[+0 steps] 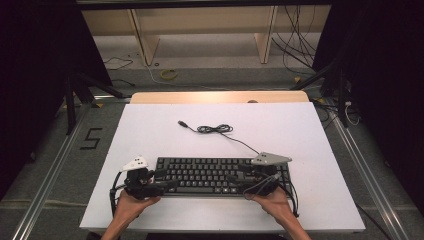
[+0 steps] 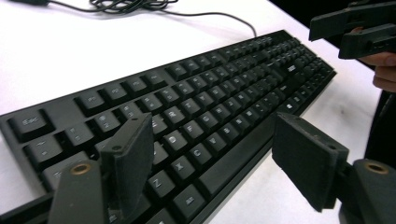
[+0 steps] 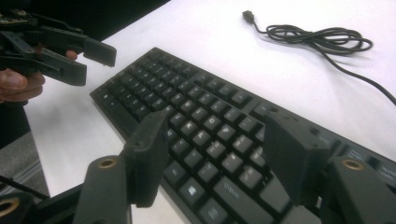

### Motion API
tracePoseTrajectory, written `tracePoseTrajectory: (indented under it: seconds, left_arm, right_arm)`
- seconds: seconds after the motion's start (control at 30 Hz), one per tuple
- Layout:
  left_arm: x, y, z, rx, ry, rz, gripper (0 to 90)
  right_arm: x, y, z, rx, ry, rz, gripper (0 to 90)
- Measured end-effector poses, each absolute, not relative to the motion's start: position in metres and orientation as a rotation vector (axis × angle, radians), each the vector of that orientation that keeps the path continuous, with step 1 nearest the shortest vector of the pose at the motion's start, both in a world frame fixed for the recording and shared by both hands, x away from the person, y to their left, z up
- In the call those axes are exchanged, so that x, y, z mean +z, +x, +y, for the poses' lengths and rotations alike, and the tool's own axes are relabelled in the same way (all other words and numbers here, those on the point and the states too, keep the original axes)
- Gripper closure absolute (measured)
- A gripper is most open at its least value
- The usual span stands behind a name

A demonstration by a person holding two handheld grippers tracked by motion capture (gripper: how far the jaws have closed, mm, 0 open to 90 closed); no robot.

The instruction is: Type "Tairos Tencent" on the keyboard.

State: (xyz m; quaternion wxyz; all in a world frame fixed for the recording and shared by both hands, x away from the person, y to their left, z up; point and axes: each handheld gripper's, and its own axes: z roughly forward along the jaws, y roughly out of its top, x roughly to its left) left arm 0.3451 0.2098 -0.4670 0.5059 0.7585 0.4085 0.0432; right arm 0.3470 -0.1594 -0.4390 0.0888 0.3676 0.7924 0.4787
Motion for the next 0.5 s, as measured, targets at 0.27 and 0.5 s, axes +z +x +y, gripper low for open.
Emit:
tracePoseTrajectory:
  seconds: [0.27, 0.5]
  left_arm:
    - [-0.468, 0.346, 0.215, 0.146, 1.878, 1.040, 41.9]
    - [-0.468, 0.347, 0.219, 0.163, 1.916, 1.061, 58.0]
  right_arm:
    - [-0.436, 0.362, -0.135, 1.382, 1.075, 2.412, 52.8]
    - [-0.437, 0.371, -0.110, 1.346, 1.039, 2.482, 63.2]
